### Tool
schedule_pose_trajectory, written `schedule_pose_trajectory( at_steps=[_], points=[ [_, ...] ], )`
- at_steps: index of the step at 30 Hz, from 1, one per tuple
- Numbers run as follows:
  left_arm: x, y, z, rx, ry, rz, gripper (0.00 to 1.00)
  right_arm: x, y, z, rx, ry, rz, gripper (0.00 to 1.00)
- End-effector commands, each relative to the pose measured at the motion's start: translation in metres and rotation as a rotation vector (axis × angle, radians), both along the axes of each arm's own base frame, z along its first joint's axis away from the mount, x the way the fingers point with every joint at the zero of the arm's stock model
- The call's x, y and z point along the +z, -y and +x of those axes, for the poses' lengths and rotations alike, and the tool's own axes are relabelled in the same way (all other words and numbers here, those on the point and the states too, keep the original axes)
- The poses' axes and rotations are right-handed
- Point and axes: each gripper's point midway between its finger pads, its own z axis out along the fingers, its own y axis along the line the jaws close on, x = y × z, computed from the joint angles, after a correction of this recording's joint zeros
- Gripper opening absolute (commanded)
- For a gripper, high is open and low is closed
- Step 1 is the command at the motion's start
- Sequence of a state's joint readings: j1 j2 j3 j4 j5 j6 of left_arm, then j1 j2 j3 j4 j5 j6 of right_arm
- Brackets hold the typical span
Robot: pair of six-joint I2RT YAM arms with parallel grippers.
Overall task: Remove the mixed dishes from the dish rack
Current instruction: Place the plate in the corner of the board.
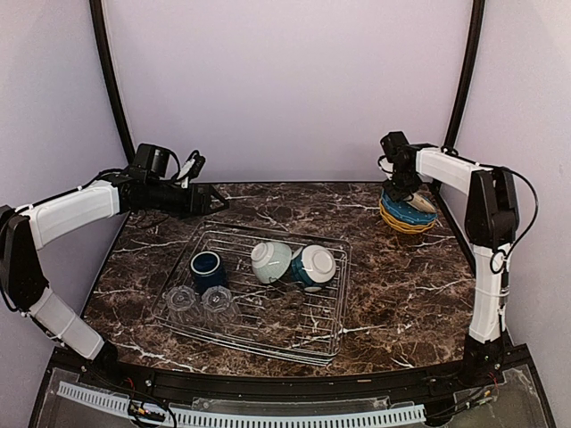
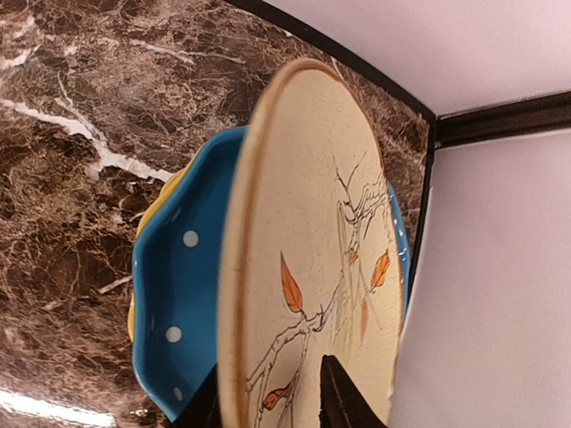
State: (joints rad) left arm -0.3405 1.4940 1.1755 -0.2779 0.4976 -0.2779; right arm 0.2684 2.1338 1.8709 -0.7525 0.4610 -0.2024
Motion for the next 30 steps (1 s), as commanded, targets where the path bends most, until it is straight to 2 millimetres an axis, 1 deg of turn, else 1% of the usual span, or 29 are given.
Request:
schedule_pose_trajectory(
  at_steps=[1, 5, 12, 15, 18, 22, 23, 28, 30],
  points=[
    [0.011, 0.0, -0.001, -0.004, 0.011, -0.017, 0.89, 0.006, -0.001, 0.002, -0.021, 0.033, 0.051, 0.36],
    [0.01, 0.001, -0.001, -0.007, 0.007, -0.021, 0.89, 0.012, -0.003, -0.005, -0.022, 0.045, 0.083, 0.48],
    [0.012, 0.002, -0.002, -0.011, 0.006, -0.029, 0.89, 0.035, -0.012, -0.018, -0.017, 0.07, 0.166, 0.7],
    [0.014, 0.002, -0.003, -0.014, 0.009, -0.035, 0.89, 0.044, -0.018, -0.028, -0.011, 0.08, 0.202, 0.76],
    [0.016, 0.003, -0.004, -0.018, 0.009, -0.043, 0.89, 0.054, -0.029, -0.04, 0.008, 0.089, 0.252, 0.82],
    [0.02, 0.004, -0.005, -0.021, 0.014, -0.052, 0.89, 0.064, -0.058, -0.062, 0.065, 0.088, 0.354, 0.87],
    [0.02, 0.004, -0.005, -0.022, 0.014, -0.052, 0.89, 0.066, -0.071, -0.069, 0.096, 0.08, 0.395, 0.88],
    [0.021, 0.005, -0.006, -0.026, 0.015, -0.06, 0.89, 0.073, -0.125, -0.103, 0.205, 0.059, 0.536, 0.9],
    [0.021, 0.005, -0.006, -0.025, 0.014, -0.058, 0.89, 0.075, -0.144, -0.116, 0.241, 0.049, 0.584, 0.91]
  ],
)
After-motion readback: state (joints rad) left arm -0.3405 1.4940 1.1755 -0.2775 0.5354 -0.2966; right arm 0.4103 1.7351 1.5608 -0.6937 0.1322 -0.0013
